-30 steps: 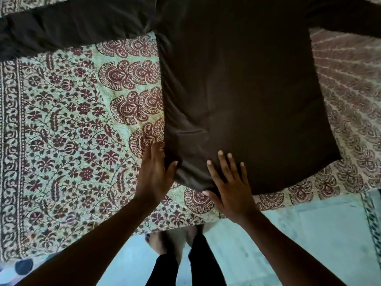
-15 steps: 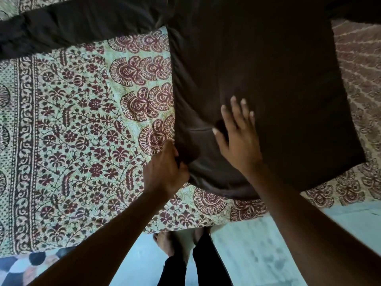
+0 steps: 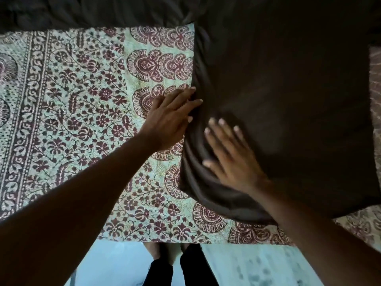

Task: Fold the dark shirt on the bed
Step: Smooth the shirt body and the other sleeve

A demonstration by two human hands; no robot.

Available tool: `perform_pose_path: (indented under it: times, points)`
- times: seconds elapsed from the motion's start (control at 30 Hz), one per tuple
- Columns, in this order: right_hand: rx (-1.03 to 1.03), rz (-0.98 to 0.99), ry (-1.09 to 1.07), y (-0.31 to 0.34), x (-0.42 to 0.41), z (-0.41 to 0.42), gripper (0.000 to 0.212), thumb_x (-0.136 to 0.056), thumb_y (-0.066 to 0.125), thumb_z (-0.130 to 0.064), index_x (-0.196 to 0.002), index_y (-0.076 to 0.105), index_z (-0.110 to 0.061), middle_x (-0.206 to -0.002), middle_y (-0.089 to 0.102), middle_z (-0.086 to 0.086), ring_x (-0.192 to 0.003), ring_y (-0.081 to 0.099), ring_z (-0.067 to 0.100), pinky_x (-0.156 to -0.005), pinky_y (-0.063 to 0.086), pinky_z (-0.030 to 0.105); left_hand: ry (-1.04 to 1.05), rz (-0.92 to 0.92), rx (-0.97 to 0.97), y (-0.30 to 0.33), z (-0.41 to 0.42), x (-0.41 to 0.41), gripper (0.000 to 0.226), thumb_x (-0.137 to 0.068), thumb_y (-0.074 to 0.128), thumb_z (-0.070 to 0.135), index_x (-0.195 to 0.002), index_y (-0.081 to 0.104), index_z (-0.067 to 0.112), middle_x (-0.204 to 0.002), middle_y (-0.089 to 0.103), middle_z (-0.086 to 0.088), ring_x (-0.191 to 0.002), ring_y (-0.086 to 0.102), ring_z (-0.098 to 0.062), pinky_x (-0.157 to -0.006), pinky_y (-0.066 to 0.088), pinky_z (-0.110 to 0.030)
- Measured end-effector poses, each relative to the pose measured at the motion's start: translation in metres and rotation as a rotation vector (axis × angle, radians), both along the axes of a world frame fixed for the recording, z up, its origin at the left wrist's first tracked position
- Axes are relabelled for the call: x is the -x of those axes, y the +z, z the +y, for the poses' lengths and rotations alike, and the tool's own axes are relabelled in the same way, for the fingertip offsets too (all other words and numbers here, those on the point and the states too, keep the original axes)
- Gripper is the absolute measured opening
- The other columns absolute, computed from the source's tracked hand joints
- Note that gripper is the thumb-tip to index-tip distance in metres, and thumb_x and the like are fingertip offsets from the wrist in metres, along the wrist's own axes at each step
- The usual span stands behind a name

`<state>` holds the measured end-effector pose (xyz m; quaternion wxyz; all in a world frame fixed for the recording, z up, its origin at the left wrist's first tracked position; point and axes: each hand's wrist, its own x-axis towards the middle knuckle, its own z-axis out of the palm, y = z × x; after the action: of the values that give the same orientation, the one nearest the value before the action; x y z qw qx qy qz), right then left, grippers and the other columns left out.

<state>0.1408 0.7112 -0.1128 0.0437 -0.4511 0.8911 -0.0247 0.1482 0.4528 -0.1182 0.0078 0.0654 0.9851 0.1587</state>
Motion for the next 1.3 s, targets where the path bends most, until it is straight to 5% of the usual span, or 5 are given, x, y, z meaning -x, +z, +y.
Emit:
perform_pose_path:
  times: [0.13,0.43,0.77,0.93,1.3]
  points:
    - [-0.129,-0.026,-0.43,-0.009,0.045,-0.035,0.086,-0.1,0.023,-0.069,-0.162,0.016,-0.011,-0.172,0.004,0.014,-0.157,0.002,0.042,-0.123,0.012,0.064,-0.124,-0.029,0.091,-0.016,-0.011,-0.001,0.054,-0.106,0.029,0.042,-0.159,0.031,0.032,-0.171,0.018,0.003,-0.156,0.022,-0.026,-0.118,0.025,-0.048]
    - [-0.054,-0.167,0.191,0.009,-0.087,0.016,0.066,-0.106,0.038,-0.051,-0.162,0.024,-0.02,-0.172,0.008,0.009,-0.159,0.006,0.03,-0.119,0.021,0.063,-0.034,-0.022,-0.016,-0.009,0.0,-0.029,0.055,-0.107,0.031,0.034,-0.16,0.031,0.02,-0.17,0.022,0.001,-0.158,0.018,-0.02,-0.124,0.022,-0.051]
    - [-0.085,-0.022,-0.381,-0.012,-0.034,-0.056,0.076,-0.101,0.024,-0.066,-0.164,0.013,-0.026,-0.172,0.002,0.01,-0.157,0.0,0.043,-0.121,0.007,0.068,0.121,0.027,-0.287,0.001,-0.004,-0.016,0.051,-0.106,0.035,0.025,-0.155,0.04,0.01,-0.163,0.037,-0.009,-0.149,0.037,-0.027,-0.119,0.036,-0.052]
    - [0.075,-0.23,-0.044,0.009,-0.135,0.0,0.059,-0.107,0.04,-0.038,-0.162,0.026,-0.021,-0.172,0.013,0.004,-0.159,0.009,0.027,-0.121,0.024,0.059,-0.047,0.001,-0.027,0.017,0.01,0.001,0.061,-0.105,0.032,0.042,-0.161,0.027,0.02,-0.171,0.019,-0.002,-0.158,0.019,-0.024,-0.124,0.022,-0.047]
    - [0.645,-0.049,-0.577,0.018,0.02,-0.015,0.036,-0.106,0.052,-0.019,-0.136,0.057,0.001,-0.134,0.059,0.019,-0.126,0.057,0.026,-0.11,0.043,0.027,-0.467,-0.09,0.117,-0.005,0.073,-0.123,0.076,-0.106,0.029,0.054,-0.163,0.014,0.006,-0.171,0.004,-0.017,-0.159,0.005,-0.03,-0.126,0.014,-0.051]
